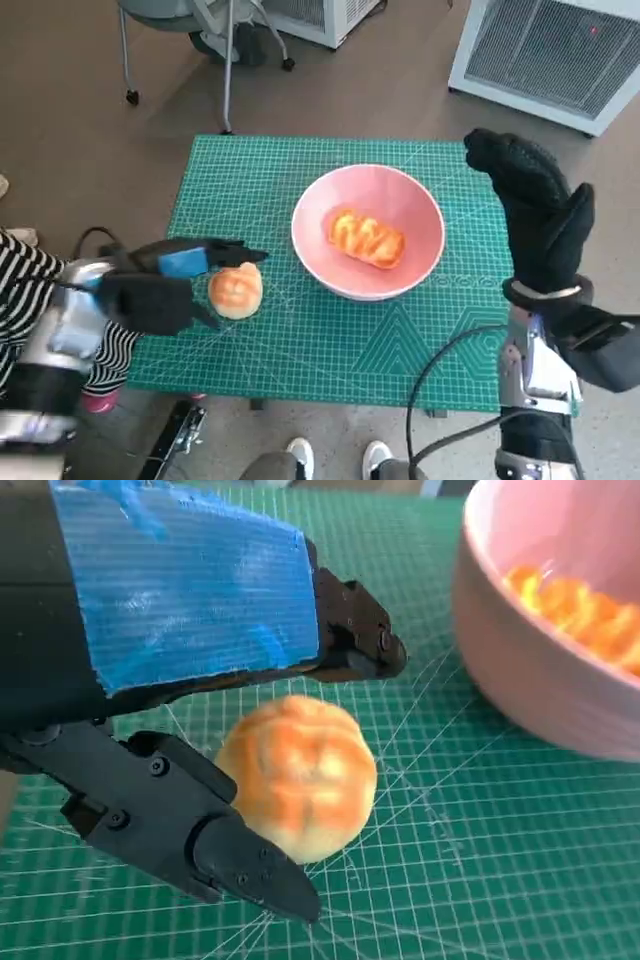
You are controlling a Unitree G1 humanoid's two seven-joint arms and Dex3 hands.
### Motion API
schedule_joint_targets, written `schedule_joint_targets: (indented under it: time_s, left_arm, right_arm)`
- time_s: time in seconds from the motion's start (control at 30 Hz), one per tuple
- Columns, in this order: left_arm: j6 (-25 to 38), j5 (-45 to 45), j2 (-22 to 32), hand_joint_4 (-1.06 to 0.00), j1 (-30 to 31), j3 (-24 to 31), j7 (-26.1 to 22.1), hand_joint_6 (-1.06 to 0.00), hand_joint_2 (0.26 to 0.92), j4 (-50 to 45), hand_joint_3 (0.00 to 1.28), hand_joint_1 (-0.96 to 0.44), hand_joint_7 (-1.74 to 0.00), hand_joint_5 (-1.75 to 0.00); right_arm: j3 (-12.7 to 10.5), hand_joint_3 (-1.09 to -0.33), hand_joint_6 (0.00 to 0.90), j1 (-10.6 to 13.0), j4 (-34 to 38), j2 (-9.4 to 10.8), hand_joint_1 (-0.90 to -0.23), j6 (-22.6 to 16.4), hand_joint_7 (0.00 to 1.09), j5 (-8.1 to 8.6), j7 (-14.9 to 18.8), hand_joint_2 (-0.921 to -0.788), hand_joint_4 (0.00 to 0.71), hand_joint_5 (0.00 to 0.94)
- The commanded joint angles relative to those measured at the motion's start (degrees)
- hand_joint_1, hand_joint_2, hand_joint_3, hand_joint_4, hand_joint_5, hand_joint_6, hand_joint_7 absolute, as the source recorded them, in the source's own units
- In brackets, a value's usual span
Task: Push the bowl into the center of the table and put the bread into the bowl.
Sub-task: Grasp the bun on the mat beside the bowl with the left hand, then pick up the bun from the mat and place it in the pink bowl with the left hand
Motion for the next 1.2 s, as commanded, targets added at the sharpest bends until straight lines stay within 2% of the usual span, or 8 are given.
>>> schedule_joint_targets:
  time_s: [0.03,0.47,0.53,0.57,0.63,0.73,0.87,1.2]
  left_arm:
    - [-2.25,2.85,-1.88,-0.30,-2.69,-1.79,3.39,-0.43,0.736,5.50,0.00,-0.10,-0.04,-0.03]
    - [-3.39,8.29,-2.83,-0.77,-4.65,-4.79,9.88,-0.72,0.829,10.51,0.03,0.03,-0.15,-0.15]
    - [-3.80,8.62,-2.71,-0.82,-4.75,-4.98,10.62,-0.70,0.855,10.74,0.01,0.05,-0.34,-0.24]
    - [-4.02,8.80,-2.60,-0.82,-4.74,-5.06,11.02,-0.68,0.860,10.74,0.01,0.05,-0.40,-0.28]
    - [-4.30,9.01,-2.47,-0.76,-4.72,-5.19,11.54,-0.58,0.892,10.77,0.06,0.03,-0.86,-0.73]
    - [-5.19,9.30,-2.16,-0.72,-4.77,-5.14,12.46,-0.53,0.911,10.92,0.10,0.01,-1.13,-1.02]
    - [-5.76,8.79,-1.82,-0.72,-4.84,-4.68,12.62,-0.52,0.919,10.60,0.10,0.00,-1.22,-1.14]
    - [-6.14,5.27,-0.45,-0.73,-5.42,-1.34,11.05,-0.53,0.920,5.25,0.09,0.00,-1.24,-1.14]
  right_arm:
    - [-0.45,-0.693,0.088,0.85,0.59,-0.72,-0.729,0.82,0.38,0.03,0.29,-0.921,0.176,0.000]
    - [-0.73,-0.696,0.084,1.24,-0.27,-0.87,-0.730,1.24,0.38,-0.32,-0.10,-0.921,0.175,0.000]
    - [-0.78,-0.696,0.083,1.20,-0.19,-0.85,-0.730,1.25,0.38,-0.41,-0.12,-0.921,0.175,0.000]
    - [-0.80,-0.696,0.083,1.22,-0.21,-0.85,-0.730,1.25,0.38,-0.44,-0.12,-0.921,0.175,0.000]
    - [-0.83,-0.696,0.082,1.26,-0.27,-0.83,-0.730,1.25,0.38,-0.48,-0.11,-0.921,0.175,0.000]
    - [-0.85,-0.696,0.081,1.23,-0.10,-0.79,-0.730,1.16,0.38,-0.51,-0.09,-0.921,0.175,0.000]
    - [-0.80,-0.694,0.080,1.19,-0.03,-0.70,-0.730,1.08,0.38,-0.63,-0.17,-0.921,0.175,0.000]
    - [-0.79,-0.693,0.078,0.88,0.28,-0.63,-0.730,1.15,0.39,-0.58,-0.15,-0.921,0.175,0.000]
